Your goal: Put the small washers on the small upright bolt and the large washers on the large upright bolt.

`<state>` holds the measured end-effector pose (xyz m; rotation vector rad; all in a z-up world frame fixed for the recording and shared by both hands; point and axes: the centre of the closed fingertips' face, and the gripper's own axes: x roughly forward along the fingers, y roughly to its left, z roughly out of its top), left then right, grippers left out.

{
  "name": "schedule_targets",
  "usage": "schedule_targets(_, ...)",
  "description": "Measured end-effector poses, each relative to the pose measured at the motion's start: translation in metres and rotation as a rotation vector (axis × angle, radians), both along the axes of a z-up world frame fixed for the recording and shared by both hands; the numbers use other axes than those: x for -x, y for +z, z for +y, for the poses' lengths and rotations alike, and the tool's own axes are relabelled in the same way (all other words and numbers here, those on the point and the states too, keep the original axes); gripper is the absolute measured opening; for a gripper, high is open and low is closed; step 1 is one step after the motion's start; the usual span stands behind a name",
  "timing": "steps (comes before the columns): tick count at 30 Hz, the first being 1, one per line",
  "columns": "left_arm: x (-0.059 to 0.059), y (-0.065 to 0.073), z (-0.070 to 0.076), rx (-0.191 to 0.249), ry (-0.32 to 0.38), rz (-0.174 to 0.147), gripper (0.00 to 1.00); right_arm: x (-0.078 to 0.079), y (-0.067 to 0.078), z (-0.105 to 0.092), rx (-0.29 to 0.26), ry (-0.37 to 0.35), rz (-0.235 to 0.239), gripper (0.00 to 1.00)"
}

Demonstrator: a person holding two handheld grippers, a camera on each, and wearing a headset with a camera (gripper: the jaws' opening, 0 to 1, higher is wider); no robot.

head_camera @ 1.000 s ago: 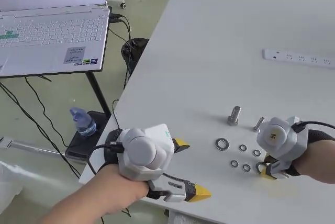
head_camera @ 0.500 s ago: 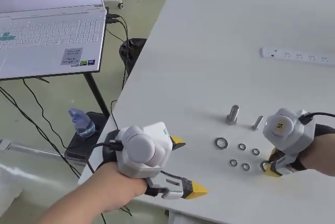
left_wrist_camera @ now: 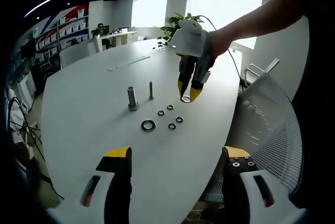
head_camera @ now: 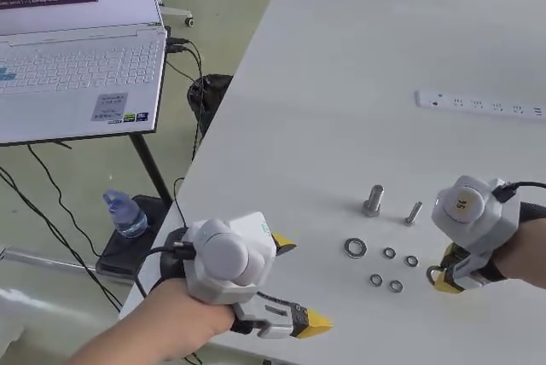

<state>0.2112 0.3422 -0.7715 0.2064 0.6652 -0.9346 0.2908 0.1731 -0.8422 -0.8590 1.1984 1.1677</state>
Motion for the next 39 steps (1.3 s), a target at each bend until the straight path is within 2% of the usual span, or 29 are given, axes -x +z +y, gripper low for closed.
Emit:
schedule_targets(7, -0.004, 0.004, 0.001, 0.008, -0.005, -0.012, 0.75, -0.003, 0.017, 0.000, -0.006, -0.018, 0.013, 0.21)
schedule_targets(18, -0.010, -0.002, 0.004, 0.009, 0.017, 0.004, 0.87, -0.016, 0.045, 0.005, -0.018, -0.019, -0.010, 0.21)
schedule_targets(26, -0.014, -0.004, 0.008, 0.020, 0.033, 0.006, 0.92, -0.021, 0.058, 0.011, -0.023, -0.014, -0.010, 0.21)
schedule_targets(39, -0.017, -0.005, 0.008, 0.044, 0.051, -0.001, 0.93, -0.031, 0.071, 0.017, -0.033, -0.007, -0.007, 0.21)
